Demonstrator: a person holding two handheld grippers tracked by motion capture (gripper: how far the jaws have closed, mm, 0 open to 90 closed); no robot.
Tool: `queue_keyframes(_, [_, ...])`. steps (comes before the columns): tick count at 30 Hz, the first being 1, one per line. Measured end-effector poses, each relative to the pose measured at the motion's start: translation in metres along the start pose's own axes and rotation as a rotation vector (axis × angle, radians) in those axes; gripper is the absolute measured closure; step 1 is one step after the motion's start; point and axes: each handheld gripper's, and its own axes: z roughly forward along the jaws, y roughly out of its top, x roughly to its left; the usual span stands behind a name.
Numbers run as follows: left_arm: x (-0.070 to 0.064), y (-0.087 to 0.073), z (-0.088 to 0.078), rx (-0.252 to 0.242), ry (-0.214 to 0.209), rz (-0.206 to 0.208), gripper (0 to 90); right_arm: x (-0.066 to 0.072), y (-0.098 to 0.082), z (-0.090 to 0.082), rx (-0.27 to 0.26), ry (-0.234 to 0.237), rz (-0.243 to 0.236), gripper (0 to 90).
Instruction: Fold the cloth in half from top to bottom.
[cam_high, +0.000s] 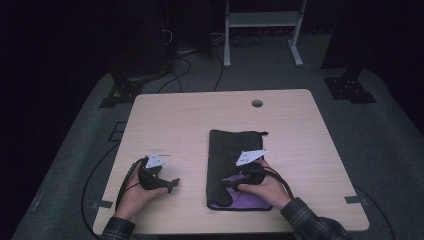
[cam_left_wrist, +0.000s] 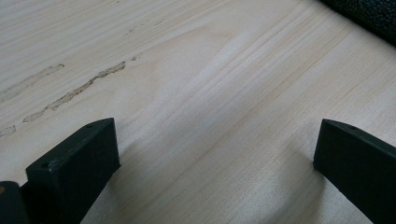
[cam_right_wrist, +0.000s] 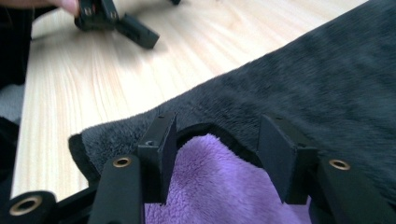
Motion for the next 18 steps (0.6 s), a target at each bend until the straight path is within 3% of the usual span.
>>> queue_keyframes(8, [0.0, 0.0, 0.0, 0.0, 0.0, 0.0, 0.0, 0.0049, -0.0033, 0.0122, 0.039, -0.024, -0.065, 49.6])
queue_keyframes(13, [-0.0001, 0.0, 0.0001, -0.001, 0.0, -0.001, 0.0, 0.0084, -0.0034, 0.0118, 0.058, -0.039, -0.097, 71.4])
queue_keyframes(18, [0.0, 0.0, 0.0, -0.001, 0.0, 0.0, 0.0, 0.0052, -0.0031, 0.0093, 0.058, -0.009, -0.052, 83.0])
